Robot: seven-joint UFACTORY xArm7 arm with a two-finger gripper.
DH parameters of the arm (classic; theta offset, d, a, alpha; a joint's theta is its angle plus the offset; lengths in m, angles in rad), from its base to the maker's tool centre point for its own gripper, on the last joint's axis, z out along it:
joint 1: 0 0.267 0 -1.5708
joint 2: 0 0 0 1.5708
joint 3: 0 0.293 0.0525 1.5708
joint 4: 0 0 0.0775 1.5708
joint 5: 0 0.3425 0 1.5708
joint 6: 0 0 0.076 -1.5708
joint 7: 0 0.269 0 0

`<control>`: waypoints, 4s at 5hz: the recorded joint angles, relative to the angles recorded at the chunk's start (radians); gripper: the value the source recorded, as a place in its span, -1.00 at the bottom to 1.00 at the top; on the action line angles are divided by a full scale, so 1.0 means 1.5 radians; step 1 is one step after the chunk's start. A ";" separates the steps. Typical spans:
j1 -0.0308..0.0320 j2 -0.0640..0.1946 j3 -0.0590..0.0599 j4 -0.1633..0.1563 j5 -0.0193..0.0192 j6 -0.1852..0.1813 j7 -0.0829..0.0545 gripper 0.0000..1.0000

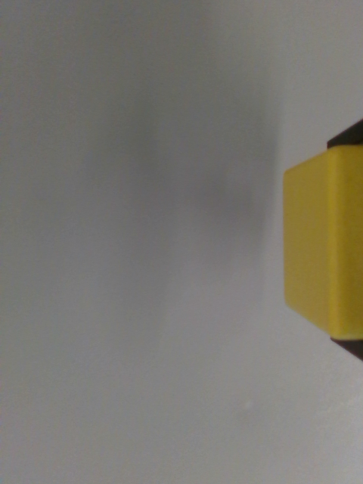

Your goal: Pick yellow cube

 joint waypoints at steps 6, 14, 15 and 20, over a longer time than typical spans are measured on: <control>0.0006 -0.032 -0.001 0.056 -0.0045 0.088 0.005 1.00; 0.0014 -0.078 -0.001 0.134 -0.0109 0.212 0.011 1.00; 0.0014 -0.078 -0.001 0.134 -0.0109 0.212 0.011 1.00; 0.0020 -0.112 -0.002 0.192 -0.0156 0.304 0.016 1.00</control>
